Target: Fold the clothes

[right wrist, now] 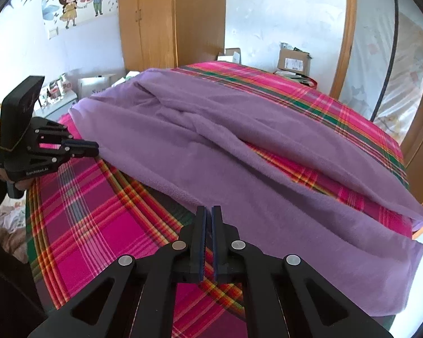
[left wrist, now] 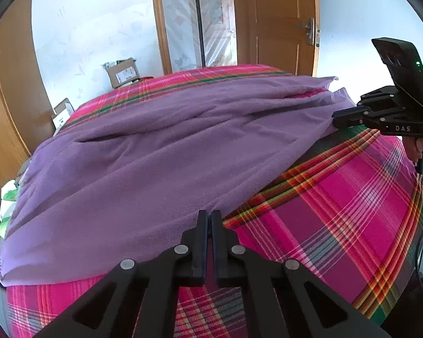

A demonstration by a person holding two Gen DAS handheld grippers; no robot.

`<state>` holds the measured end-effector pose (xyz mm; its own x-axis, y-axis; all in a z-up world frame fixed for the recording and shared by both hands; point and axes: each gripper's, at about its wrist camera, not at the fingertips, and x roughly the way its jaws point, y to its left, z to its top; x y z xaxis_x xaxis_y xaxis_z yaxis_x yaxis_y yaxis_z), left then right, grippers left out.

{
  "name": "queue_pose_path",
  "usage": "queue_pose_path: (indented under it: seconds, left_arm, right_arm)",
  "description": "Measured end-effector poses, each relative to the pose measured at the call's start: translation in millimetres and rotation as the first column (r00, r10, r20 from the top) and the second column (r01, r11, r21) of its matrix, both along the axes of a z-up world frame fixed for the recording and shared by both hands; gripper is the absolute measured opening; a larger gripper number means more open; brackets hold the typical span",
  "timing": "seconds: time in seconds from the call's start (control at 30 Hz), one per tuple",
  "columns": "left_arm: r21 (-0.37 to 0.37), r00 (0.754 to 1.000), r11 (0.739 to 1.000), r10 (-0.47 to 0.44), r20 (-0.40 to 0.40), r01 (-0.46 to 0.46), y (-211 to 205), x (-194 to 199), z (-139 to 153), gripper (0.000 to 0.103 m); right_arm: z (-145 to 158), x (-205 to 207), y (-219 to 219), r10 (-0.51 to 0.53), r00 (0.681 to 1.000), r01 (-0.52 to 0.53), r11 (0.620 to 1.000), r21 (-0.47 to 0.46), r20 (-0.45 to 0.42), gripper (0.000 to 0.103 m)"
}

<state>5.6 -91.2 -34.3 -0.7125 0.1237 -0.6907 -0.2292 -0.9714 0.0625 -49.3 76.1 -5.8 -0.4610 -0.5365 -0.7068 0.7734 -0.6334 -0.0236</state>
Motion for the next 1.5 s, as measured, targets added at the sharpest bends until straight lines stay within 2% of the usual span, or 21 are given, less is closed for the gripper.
queue_pose_path:
  seconds: [0.07, 0.13, 0.17, 0.3, 0.37, 0.67, 0.8, 0.83, 0.93, 0.97, 1.1, 1.23, 1.43, 1.5]
  left_arm:
    - [0.013, 1.0, 1.0, -0.016, -0.011, 0.016, 2.3, 3.3, 4.1, 0.006]
    - [-0.016, 0.999, 1.0, -0.021, -0.03, 0.021, 7.5, 4.9, 5.9, 0.02]
    - [-0.031, 0.999, 0.999, -0.022, -0.038, 0.021, 9.4, 4.6, 5.8, 0.023]
    - [-0.047, 0.999, 0.998, -0.031, -0.033, 0.029, 11.3, 1.5, 3.3, 0.024]
    - [-0.044, 0.999, 0.999, -0.032, -0.019, 0.031, 10.5, 1.0, 0.8, 0.024]
    - [0.025, 1.0, 1.0, 0.018, 0.012, -0.018, -5.0, 8.2, -0.5, 0.024]
    - [0.026, 0.999, 0.999, 0.035, 0.021, -0.035, -10.5, 12.6, -1.3, 0.024]
    - [0.025, 0.999, 0.999, 0.039, 0.022, -0.039, -11.8, 13.4, -1.6, 0.024]
    - [0.029, 0.999, 0.998, 0.049, 0.022, -0.049, -16.3, 15.1, -1.6, 0.024]
    - [0.031, 0.998, 0.998, 0.051, 0.02, -0.052, -17.7, 15.5, -1.4, 0.024]
    - [0.028, 0.999, 0.999, 0.044, 0.006, -0.044, -18.6, 16.1, 0.2, 0.024]
    - [-0.015, 0.999, 0.999, 0.032, -0.018, -0.033, -14.1, 13.2, 1.0, 0.024]
    - [-0.117, 0.997, 0.992, 0.033, -0.073, -0.041, -6.3, 6.3, 1.0, 0.024]
    - [-0.127, 0.997, 0.991, 0.019, -0.069, -0.027, -4.4, 4.2, 0.1, 0.024]
  right_arm:
    - [4.1, -1.5, 1.8, -0.008, 1.0, 0.008, 1.0, -0.008, -0.004, 0.003]
    - [8.8, -3.5, 3.9, -0.02, 1.0, 0.02, 1.0, -0.013, -0.016, 0.002]
    - [10.9, -4.7, 4.8, -0.023, 1.0, 0.022, 1.0, -0.018, -0.017, 0.002]
    - [15.5, -4.8, 5.7, -0.022, 0.999, 0.022, 1.0, -0.015, -0.028, 0.002]
    - [13.6, 1.6, 2.7, 0.028, 0.999, -0.028, 1.0, -0.009, -0.017, 0.002]
    - [-17.8, 21.7, -31.6, 0.178, 0.984, -0.177, 0.978, 0.112, -0.002, 0.026]
    - [-23.0, 22.0, -45.3, 0.224, 0.975, -0.221, 0.966, 0.136, -0.005, 0.027]
    - [-24.6, 22.0, -48.7, 0.239, 0.971, -0.237, 0.961, 0.146, 0.0, 0.027]
    - [-27.2, 22.9, -56.7, 0.263, 0.965, -0.258, 0.951, 0.172, -0.008, 0.004]
    - [-26.8, 22.4, -58.8, 0.261, 0.965, -0.254, 0.95, 0.18, -0.014, 0.002]
    - [-13.5, 15.8, -57.9, 0.234, 0.971, -0.227, 0.964, 0.138, -0.039, 0.002]
    - [4.7, 6.4, -54.1, 0.209, 0.977, -0.205, 0.976, 0.079, -0.046, 0.002]
    - [10.8, 4.0, -58.2, 0.214, 0.975, -0.209, 0.974, 0.089, -0.053, 0.002]
    - [10.4, 2.9, -58.1, 0.21, 0.976, -0.205, 0.975, 0.088, -0.05, 0.002]
